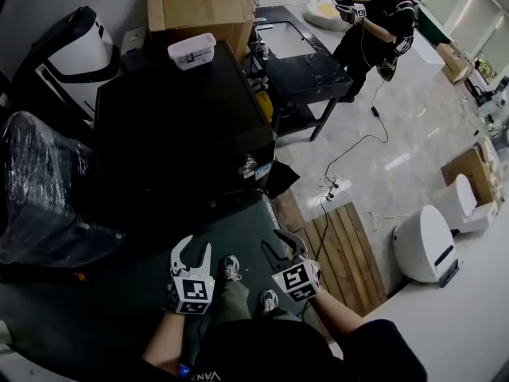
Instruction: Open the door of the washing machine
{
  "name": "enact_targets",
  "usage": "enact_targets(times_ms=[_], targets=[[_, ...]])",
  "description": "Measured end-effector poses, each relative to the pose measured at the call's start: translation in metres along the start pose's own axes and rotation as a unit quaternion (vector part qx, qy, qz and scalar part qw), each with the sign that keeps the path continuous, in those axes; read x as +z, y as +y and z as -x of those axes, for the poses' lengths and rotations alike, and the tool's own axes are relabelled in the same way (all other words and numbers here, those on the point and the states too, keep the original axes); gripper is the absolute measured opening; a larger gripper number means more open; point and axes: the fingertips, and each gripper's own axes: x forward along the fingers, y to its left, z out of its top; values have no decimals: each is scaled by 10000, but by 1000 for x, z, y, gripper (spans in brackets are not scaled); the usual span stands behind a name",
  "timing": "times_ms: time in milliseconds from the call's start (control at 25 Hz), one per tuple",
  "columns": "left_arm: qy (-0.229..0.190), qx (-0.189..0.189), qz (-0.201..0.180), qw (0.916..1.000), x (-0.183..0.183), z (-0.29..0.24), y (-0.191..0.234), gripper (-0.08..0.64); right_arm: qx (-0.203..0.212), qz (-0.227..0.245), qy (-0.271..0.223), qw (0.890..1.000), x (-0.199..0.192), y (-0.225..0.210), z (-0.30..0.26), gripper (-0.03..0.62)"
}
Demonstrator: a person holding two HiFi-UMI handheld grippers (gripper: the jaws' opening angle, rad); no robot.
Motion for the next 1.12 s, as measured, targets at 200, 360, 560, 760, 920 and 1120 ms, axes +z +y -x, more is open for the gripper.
enact_targets(times_ms=[200, 360, 560, 760, 920, 1120], targets=[[254, -341, -379, 9984, -14, -49, 17, 144, 65, 228, 240, 9994, -7, -14, -50, 143], [460, -556, -818, 9940, -29, -82, 21, 144, 117, 345, 556, 9978, -26, -27, -90, 144], [709, -579, -1191, 9887, -41, -118, 35, 152, 280, 576, 839, 9944, -46, -39, -140, 162], [723, -657, -1428, 9849, -44, -145, 40, 177, 314, 876, 1106, 9895, -58, -51, -182, 181], [813, -804, -1568, 9810, -48, -158, 36, 203, 411, 1173, 1222, 9847, -61, -57, -205, 183], [886, -918, -1564, 9794, -48, -170, 31, 213, 647, 1896, 1277, 9714, -62, -63, -230, 183]])
